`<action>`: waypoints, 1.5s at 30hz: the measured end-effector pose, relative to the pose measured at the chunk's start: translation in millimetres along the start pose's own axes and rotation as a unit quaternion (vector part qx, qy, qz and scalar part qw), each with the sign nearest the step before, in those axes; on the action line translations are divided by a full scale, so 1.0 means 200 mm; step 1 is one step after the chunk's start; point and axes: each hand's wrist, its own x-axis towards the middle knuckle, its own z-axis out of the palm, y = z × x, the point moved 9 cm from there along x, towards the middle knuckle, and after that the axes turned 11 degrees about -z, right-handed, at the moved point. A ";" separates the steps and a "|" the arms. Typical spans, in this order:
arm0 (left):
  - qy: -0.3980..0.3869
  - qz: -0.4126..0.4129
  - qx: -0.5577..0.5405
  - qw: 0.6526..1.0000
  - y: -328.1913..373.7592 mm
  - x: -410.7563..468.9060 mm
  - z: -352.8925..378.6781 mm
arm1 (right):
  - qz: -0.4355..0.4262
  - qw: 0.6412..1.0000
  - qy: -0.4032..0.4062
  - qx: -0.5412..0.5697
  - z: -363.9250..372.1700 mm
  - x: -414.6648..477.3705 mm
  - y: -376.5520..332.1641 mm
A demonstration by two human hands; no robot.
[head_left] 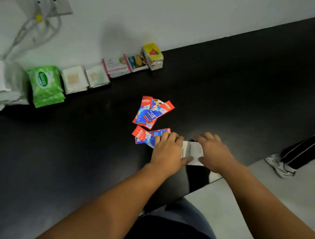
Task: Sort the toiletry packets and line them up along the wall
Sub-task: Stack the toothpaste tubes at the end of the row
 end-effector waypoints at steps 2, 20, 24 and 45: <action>-0.020 -0.014 0.031 0.999 0.02 0.03 0.03 | -0.016 0.999 0.008 0.026 0.02 0.02 0.02; 0.087 -0.150 -0.152 0.973 -0.14 0.09 -0.19 | -0.174 0.942 -0.020 0.288 -0.16 0.32 -0.09; 0.102 -0.251 -0.533 0.801 -0.32 0.07 -0.25 | -0.092 0.774 -0.050 0.625 -0.23 0.40 -0.12; 0.253 -0.388 -0.560 0.687 -0.95 0.07 -0.55 | -0.146 0.748 -0.080 0.642 -0.29 0.81 -0.78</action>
